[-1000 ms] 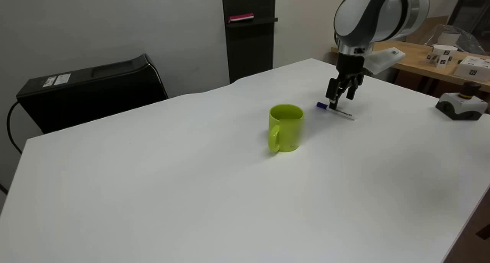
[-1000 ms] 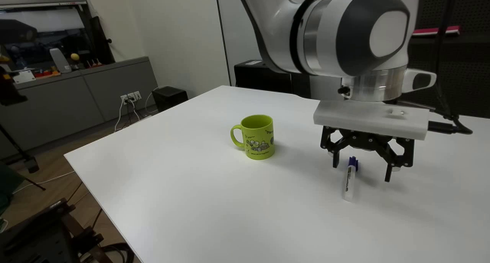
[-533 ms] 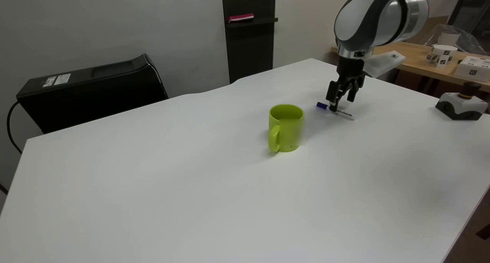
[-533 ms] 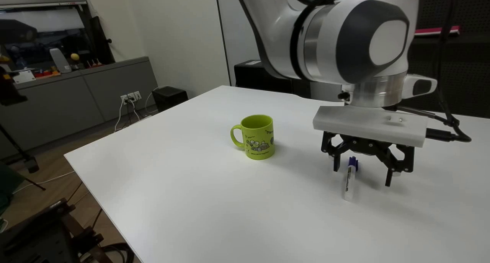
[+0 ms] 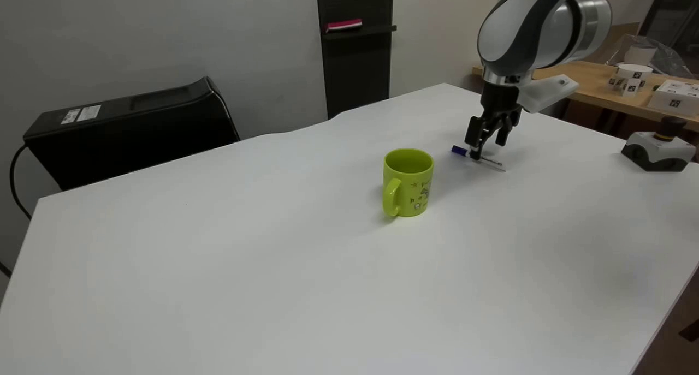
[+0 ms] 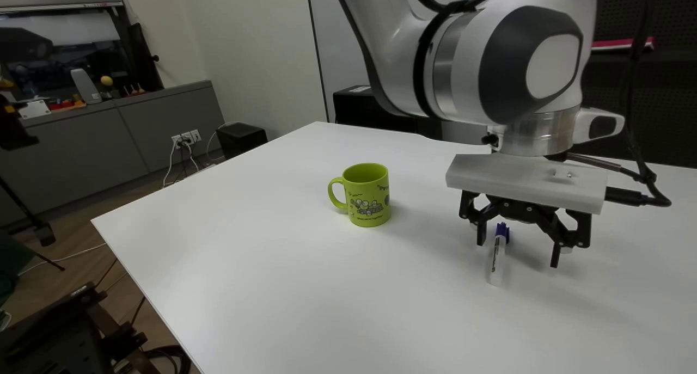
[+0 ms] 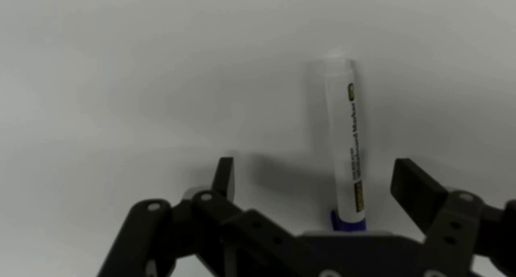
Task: Pick up the marker and put it in the white cup
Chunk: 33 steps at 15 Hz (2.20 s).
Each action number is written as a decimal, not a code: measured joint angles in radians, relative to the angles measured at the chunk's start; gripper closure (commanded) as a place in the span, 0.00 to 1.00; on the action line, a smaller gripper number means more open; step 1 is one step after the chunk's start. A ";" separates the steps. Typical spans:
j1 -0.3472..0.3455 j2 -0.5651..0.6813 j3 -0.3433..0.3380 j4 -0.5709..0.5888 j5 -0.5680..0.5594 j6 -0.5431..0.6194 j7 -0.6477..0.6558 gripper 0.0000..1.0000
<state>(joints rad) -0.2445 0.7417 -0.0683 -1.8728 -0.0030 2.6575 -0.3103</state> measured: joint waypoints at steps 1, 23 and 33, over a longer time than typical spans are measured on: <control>0.002 0.002 0.000 0.000 0.000 0.000 0.000 0.00; -0.008 0.014 -0.042 0.077 -0.004 -0.045 0.092 0.96; 0.035 -0.044 -0.075 0.243 -0.005 -0.266 0.228 0.96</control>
<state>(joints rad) -0.2097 0.6977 -0.1434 -1.6298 -0.0076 2.3915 -0.0818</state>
